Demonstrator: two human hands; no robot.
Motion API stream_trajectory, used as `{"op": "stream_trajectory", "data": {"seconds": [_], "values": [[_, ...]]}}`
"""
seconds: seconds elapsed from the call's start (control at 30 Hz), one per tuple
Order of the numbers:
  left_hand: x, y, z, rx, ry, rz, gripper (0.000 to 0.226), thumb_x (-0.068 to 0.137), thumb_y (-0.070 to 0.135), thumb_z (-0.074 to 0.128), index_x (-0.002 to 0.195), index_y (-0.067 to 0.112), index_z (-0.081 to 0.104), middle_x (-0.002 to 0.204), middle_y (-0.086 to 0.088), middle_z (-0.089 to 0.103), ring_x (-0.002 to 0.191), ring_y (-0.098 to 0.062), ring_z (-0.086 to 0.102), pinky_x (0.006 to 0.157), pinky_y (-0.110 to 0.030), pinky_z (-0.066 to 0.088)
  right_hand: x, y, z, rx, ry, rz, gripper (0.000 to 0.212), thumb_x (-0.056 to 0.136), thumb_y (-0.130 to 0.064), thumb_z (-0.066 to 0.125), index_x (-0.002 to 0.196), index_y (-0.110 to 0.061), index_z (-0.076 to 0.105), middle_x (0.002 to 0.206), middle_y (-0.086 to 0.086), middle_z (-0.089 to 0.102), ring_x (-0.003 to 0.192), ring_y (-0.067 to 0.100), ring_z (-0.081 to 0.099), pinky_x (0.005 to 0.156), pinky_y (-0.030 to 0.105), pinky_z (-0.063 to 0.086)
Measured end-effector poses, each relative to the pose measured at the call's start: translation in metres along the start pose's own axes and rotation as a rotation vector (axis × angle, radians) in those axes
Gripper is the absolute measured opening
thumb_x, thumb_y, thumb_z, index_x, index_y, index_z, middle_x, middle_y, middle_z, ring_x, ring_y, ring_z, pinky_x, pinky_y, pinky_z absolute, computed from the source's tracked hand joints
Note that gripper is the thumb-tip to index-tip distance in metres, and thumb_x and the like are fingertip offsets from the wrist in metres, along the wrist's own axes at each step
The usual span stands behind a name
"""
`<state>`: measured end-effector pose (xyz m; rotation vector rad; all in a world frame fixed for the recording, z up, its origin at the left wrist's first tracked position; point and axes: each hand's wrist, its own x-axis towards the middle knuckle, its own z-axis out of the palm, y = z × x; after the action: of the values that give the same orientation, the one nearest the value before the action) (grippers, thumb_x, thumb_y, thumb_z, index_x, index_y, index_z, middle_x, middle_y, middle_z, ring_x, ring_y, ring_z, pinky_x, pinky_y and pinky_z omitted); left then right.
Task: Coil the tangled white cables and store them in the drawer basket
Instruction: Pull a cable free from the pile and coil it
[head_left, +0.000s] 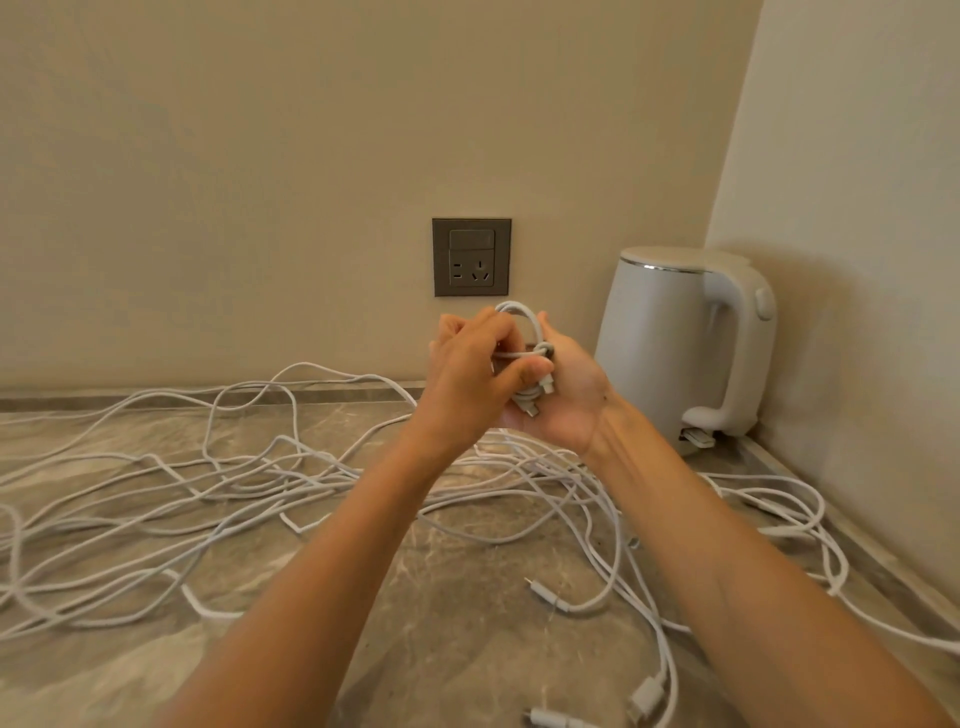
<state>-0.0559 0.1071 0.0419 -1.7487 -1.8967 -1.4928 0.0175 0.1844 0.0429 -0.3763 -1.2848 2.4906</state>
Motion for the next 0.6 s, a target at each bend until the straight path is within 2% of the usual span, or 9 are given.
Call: {"op": "stream_trajectory", "data": {"seconds": [0.07, 0.17, 0.2, 0.3, 0.4, 0.5, 0.6], "values": [[0.0, 0.0, -0.003, -0.074, 0.022, 0.009, 0.023, 0.079, 0.017, 0.069, 0.069, 0.026, 0.05, 0.07, 0.018, 0.045, 0.08, -0.009, 0.036, 0.071, -0.016, 0.032, 0.0, -0.003, -0.001, 0.001, 0.026, -0.015, 0.085, 0.095, -0.061, 0.012, 0.083, -0.006, 0.075, 0.094, 0.014, 0.07, 0.092, 0.026, 0.065, 0.086, 0.042, 0.049], [0.0, 0.0, -0.006, -0.013, 0.014, 0.074, 0.007, 0.079, 0.012, 0.07, 0.078, 0.009, 0.064, 0.075, 0.008, 0.056, 0.083, -0.018, 0.049, 0.073, -0.023, 0.038, 0.002, -0.005, -0.004, 0.005, 0.065, -0.021, 0.087, 0.094, -0.063, 0.012, 0.075, -0.007, 0.075, 0.094, 0.012, 0.062, 0.098, 0.022, 0.05, 0.104, 0.038, 0.033], [0.0, -0.003, -0.006, -0.001, 0.013, 0.076, 0.006, 0.079, 0.011, 0.069, 0.079, 0.006, 0.065, 0.078, 0.002, 0.059, 0.083, -0.021, 0.052, 0.073, -0.023, 0.038, 0.003, -0.005, -0.005, 0.004, 0.067, -0.018, 0.086, 0.094, -0.065, 0.011, 0.08, -0.008, 0.074, 0.093, 0.011, 0.06, 0.094, 0.021, 0.048, 0.103, 0.037, 0.033], [0.001, -0.01, -0.007, 0.021, 0.028, 0.054, 0.01, 0.084, 0.011, 0.064, 0.086, 0.003, 0.069, 0.088, -0.009, 0.065, 0.089, -0.024, 0.054, 0.076, -0.025, 0.039, 0.006, -0.004, -0.009, -0.015, 0.042, -0.017, 0.083, 0.091, -0.067, 0.005, 0.099, -0.006, 0.061, 0.083, 0.012, 0.058, 0.073, 0.018, 0.046, 0.078, 0.031, 0.041], [0.003, -0.014, -0.009, -0.003, 0.044, -0.016, 0.019, 0.091, 0.014, 0.055, 0.09, 0.003, 0.07, 0.089, -0.011, 0.066, 0.086, -0.024, 0.057, 0.076, -0.033, 0.043, 0.004, -0.006, -0.01, -0.062, 0.043, -0.05, 0.077, 0.094, -0.063, 0.004, 0.104, -0.006, 0.055, 0.079, 0.009, 0.054, 0.067, 0.016, 0.041, 0.064, 0.029, 0.041], [0.001, -0.013, -0.009, -0.073, 0.005, -0.157, 0.028, 0.095, 0.019, 0.047, 0.089, 0.003, 0.069, 0.083, -0.013, 0.067, 0.078, -0.026, 0.061, 0.072, -0.035, 0.048, 0.005, -0.003, -0.011, -0.127, 0.061, -0.051, 0.071, 0.096, -0.059, 0.006, 0.099, -0.008, 0.056, 0.08, 0.006, 0.05, 0.068, 0.015, 0.04, 0.063, 0.026, 0.037], [0.001, -0.014, -0.012, -0.157, 0.008, -0.312, 0.032, 0.096, 0.029, 0.045, 0.089, 0.005, 0.064, 0.08, -0.01, 0.068, 0.067, -0.017, 0.063, 0.064, -0.031, 0.052, 0.01, 0.0, -0.01, -0.251, 0.063, -0.036, 0.075, 0.096, -0.059, 0.006, 0.106, -0.005, 0.056, 0.086, 0.009, 0.05, 0.071, 0.014, 0.038, 0.063, 0.025, 0.031]]}}
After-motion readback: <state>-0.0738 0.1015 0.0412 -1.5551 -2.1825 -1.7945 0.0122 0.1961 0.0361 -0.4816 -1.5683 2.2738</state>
